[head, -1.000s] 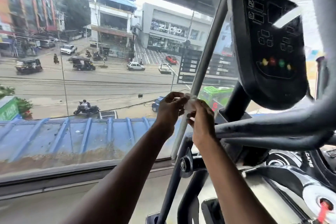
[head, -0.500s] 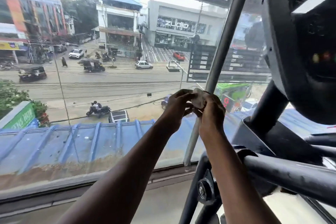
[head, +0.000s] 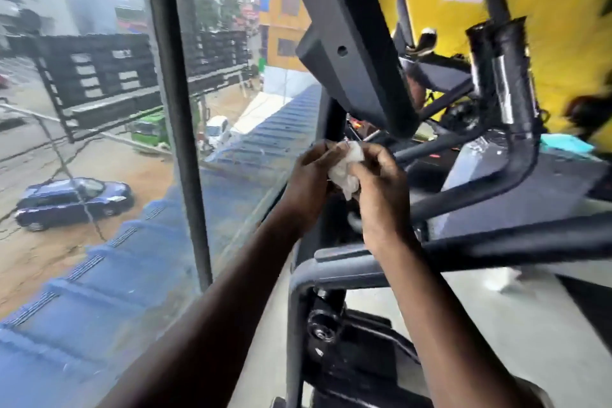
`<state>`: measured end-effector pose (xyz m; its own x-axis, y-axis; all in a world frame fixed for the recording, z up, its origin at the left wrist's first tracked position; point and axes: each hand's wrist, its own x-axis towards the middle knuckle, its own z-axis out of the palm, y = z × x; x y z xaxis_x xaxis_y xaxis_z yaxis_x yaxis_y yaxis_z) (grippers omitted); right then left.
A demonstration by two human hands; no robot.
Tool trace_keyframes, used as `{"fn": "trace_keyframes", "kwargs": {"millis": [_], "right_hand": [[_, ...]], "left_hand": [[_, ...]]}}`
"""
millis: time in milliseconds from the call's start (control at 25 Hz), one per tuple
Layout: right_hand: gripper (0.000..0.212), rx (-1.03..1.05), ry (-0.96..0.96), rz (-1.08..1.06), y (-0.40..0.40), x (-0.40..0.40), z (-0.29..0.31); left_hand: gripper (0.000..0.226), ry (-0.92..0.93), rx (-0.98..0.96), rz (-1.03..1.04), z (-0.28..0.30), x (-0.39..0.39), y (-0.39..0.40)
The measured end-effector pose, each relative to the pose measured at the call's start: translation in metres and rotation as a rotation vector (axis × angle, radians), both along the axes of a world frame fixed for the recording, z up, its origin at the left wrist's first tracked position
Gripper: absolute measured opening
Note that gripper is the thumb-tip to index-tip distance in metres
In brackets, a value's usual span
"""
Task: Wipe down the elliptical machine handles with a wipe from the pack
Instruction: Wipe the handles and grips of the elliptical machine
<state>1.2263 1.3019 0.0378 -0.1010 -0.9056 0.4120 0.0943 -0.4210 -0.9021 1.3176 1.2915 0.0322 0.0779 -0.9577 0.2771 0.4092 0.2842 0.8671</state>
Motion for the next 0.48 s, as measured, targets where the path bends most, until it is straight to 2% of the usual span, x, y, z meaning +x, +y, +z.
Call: {"fn": "trace_keyframes", "kwargs": {"millis": [120,240,400,480], "right_hand": [[0.026,-0.111,0.222,-0.236,0.018,-0.046,0.014],[0.02,-0.152,0.35,-0.397,0.036,-0.079,0.029],[0.022,-0.254,0.546,-0.541,0.058,-0.099,0.035],[0.023,-0.304,0.631,-0.63,0.069,-0.106,0.035]], "left_hand": [[0.024,0.047,-0.025,-0.151,0.012,-0.046,-0.003],[0.031,0.038,-0.034,-0.338,0.021,-0.08,0.005],[0.054,-0.099,-0.051,-0.475,0.023,-0.107,0.005],[0.057,-0.176,0.0,-0.566,0.018,-0.116,0.0]]}}
